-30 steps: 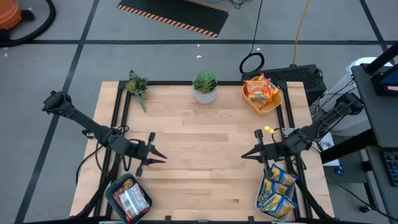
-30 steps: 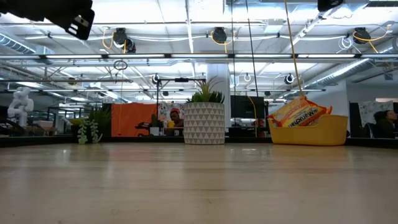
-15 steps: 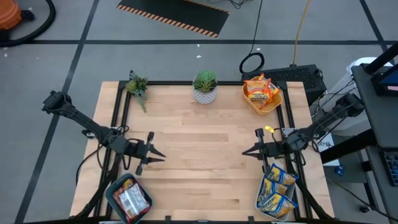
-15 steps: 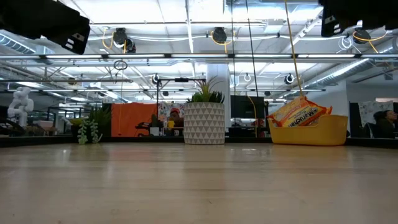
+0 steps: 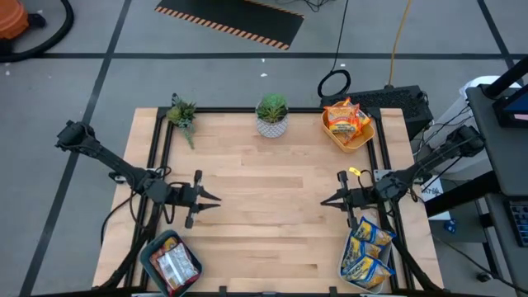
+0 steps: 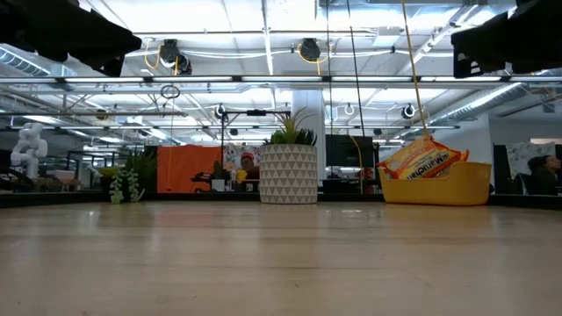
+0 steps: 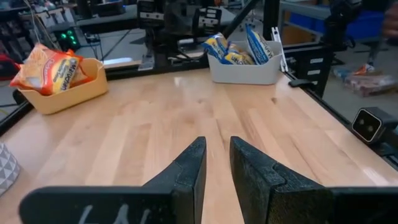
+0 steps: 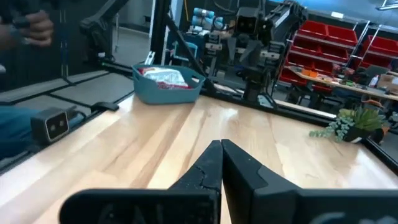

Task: Sort Maruchan noodles
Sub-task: Return to Home Position

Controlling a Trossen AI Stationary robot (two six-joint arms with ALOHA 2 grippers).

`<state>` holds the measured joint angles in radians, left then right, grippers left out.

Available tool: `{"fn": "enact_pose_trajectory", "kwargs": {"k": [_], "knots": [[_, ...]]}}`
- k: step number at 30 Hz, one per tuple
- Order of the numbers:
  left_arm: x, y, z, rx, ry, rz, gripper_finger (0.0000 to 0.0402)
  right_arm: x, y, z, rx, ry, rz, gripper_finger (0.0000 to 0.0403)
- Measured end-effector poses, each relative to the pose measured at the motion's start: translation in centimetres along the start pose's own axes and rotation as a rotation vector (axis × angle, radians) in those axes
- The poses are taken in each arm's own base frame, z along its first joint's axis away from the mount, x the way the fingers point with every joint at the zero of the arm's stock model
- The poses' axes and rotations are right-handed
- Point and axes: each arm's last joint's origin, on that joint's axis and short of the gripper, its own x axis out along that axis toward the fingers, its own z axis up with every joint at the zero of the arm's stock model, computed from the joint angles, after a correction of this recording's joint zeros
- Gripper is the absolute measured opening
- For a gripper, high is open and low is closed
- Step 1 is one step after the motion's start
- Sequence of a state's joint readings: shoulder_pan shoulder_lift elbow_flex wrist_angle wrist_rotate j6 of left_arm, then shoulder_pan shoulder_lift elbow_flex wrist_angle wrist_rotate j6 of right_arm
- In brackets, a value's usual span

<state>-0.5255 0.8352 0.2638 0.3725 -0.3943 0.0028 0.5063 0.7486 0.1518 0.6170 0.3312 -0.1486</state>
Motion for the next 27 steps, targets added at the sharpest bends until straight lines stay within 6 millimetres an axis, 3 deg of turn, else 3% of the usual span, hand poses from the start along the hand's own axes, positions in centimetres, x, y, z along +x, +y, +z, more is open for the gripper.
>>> {"fn": "enact_pose_trajectory", "kwargs": {"k": [5, 9, 27], "knots": [[0.0, 0.0, -0.1, 0.016, 0.008, 0.004, 0.0076, -0.2, -0.2, -1.2, -0.012, 0.037, -0.016, 0.0000], [0.1, 0.5, -0.2, -0.004, 0.020, 0.127, 0.0076, -0.5, -0.4, -2.1, 0.000, 0.051, -0.035, 0.0000], [0.1, 1.0, -1.0, -0.016, 0.098, 0.117, 0.0076, -1.3, -1.6, -1.4, 0.060, -0.016, -0.123, 0.0000]]}}
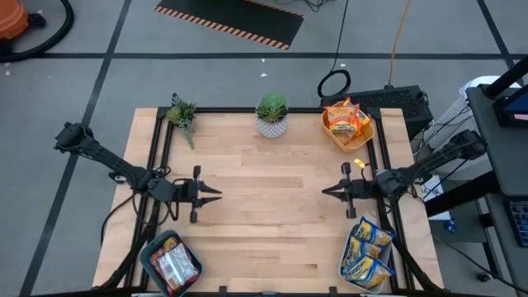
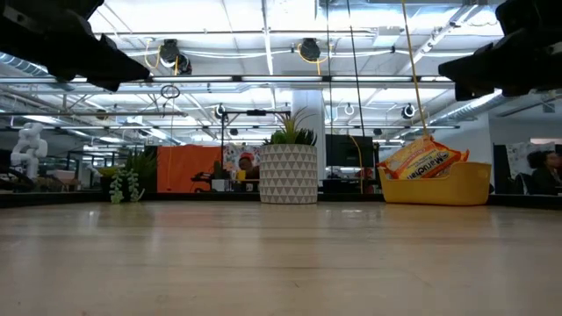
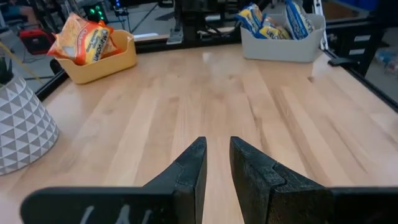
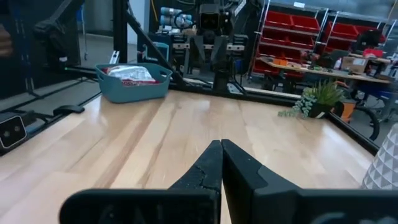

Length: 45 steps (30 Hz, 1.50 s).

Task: Sort Maruchan noodles
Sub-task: Return to Home Position

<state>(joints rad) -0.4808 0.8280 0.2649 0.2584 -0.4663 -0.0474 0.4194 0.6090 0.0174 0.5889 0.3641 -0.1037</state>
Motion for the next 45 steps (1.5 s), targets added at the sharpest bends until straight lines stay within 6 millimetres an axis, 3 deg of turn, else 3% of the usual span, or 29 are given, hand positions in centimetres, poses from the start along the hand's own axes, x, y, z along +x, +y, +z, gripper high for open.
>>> {"fn": "enact_pose_trajectory", "kwargs": {"k": [5, 13, 39, 45], "knots": [[0.0, 0.0, 0.3, -0.020, -0.031, 0.000, 0.0076, -0.5, -0.3, 0.9, -0.004, -0.075, 0.002, 0.0000], [0.0, 0.0, 0.4, -0.017, -0.035, 0.000, 0.0076, -1.0, 0.0, 1.7, -0.002, -0.174, 0.162, 0.0000], [-2.1, 0.6, 0.5, 0.015, -0.020, -0.163, 0.0076, -1.2, -0.4, 0.8, -0.051, -0.072, 0.058, 0.0000], [-2.0, 0.4, -0.9, 0.035, -0.078, -0.209, 0.0076, -1.2, -0.4, 0.8, -0.053, -0.069, 0.058, 0.0000]]}}
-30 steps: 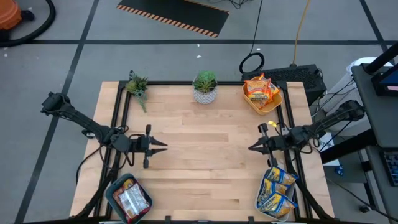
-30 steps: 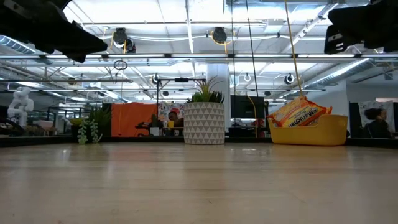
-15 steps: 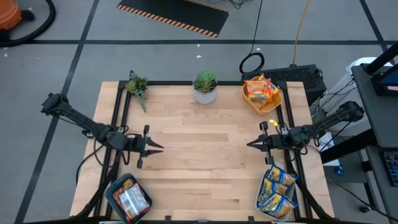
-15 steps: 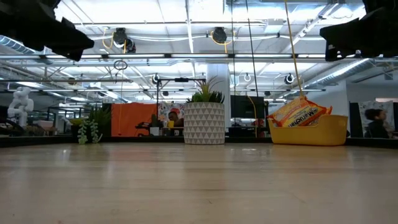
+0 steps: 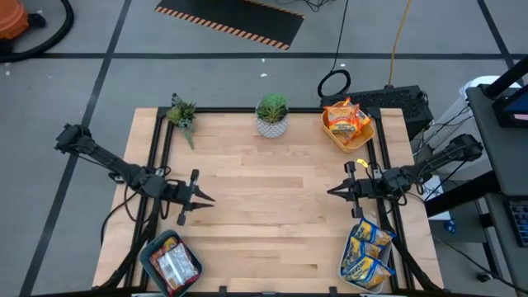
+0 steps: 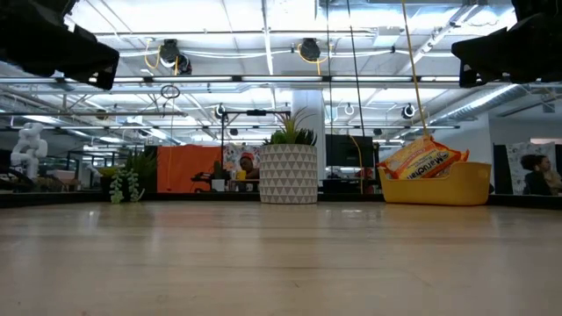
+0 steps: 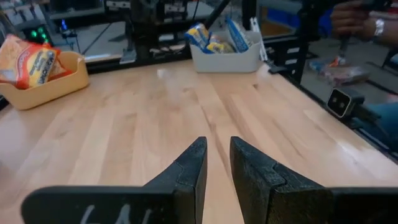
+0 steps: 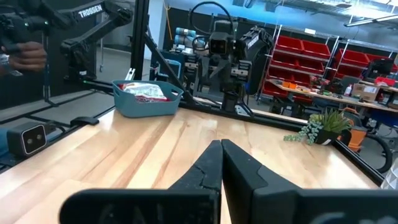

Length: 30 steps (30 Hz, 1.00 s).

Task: Sort Maruchan noodles
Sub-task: Return to Home Position

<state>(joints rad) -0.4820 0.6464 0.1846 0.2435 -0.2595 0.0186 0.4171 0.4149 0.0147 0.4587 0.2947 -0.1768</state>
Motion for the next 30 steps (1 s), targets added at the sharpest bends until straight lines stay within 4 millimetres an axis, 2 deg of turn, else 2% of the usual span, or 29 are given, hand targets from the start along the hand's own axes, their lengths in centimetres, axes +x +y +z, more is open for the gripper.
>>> {"fn": "enact_pose_trajectory", "kwargs": {"k": [5, 13, 21, 27, 30], "knots": [[-0.2, 0.1, -1.9, 0.001, -0.041, 0.007, 0.0076, 0.0, 0.0, 0.0, -0.014, 0.000, 0.000, 0.0000], [-1.1, 0.6, -3.4, -0.024, -0.080, -0.016, 0.0076, 0.0, 0.0, 0.0, -0.022, 0.002, 0.000, 0.0000], [-1.8, 0.8, -3.2, -0.024, -0.117, -0.029, 0.0076, 0.0, 0.1, -0.4, -0.036, 0.039, 0.006, 0.0000], [-1.9, 0.8, -3.4, -0.022, -0.107, -0.028, 0.0076, -0.3, -0.4, -0.7, -0.023, 0.085, -0.125, 0.0000], [-1.9, 0.8, -3.5, -0.019, -0.094, -0.028, 0.0076, -0.6, -0.3, -0.4, -0.024, 0.046, -0.045, 0.0000]]}}
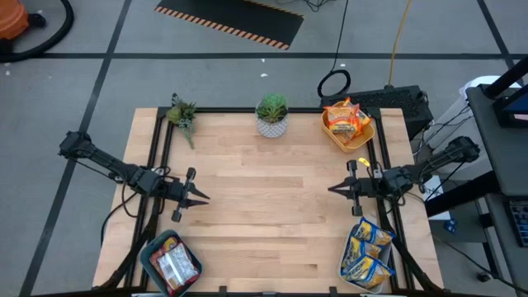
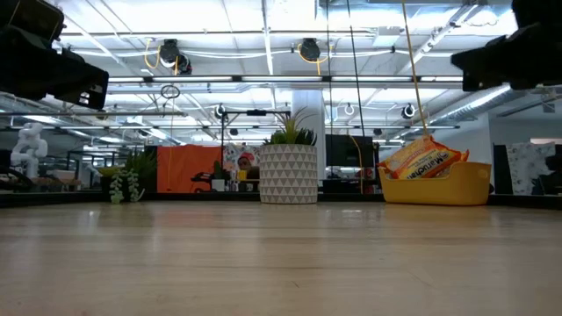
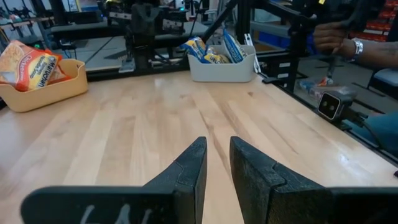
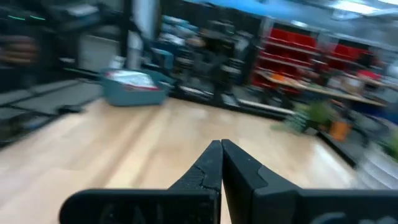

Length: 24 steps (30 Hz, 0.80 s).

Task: Sort Maruchan noodles
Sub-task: Return to Home Position

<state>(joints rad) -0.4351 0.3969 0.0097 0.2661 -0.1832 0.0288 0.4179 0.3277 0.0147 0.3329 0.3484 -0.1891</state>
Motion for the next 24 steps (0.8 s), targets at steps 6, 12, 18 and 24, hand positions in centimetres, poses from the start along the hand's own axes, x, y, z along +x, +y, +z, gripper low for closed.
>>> {"fn": "enact_pose_trajectory", "kwargs": {"k": [6, 12, 18, 24], "knots": [[0.0, 0.0, -0.1, -0.012, 0.009, 0.009, 0.0076, -0.8, -0.2, -0.2, -0.004, 0.009, 0.016, 0.0000], [0.0, 0.0, -0.1, -0.024, 0.009, 0.012, 0.0076, -1.8, -0.2, 0.1, -0.005, -0.063, 0.133, 0.0000], [0.0, 0.1, 0.0, -0.004, 0.000, 0.029, 0.0076, -2.1, -0.2, 0.2, -0.058, -0.115, 0.234, 0.0000], [0.0, 0.1, 0.2, -0.006, -0.022, 0.033, 0.0076, -1.9, -0.9, 0.1, -0.092, -0.102, 0.158, 0.0000]]}}
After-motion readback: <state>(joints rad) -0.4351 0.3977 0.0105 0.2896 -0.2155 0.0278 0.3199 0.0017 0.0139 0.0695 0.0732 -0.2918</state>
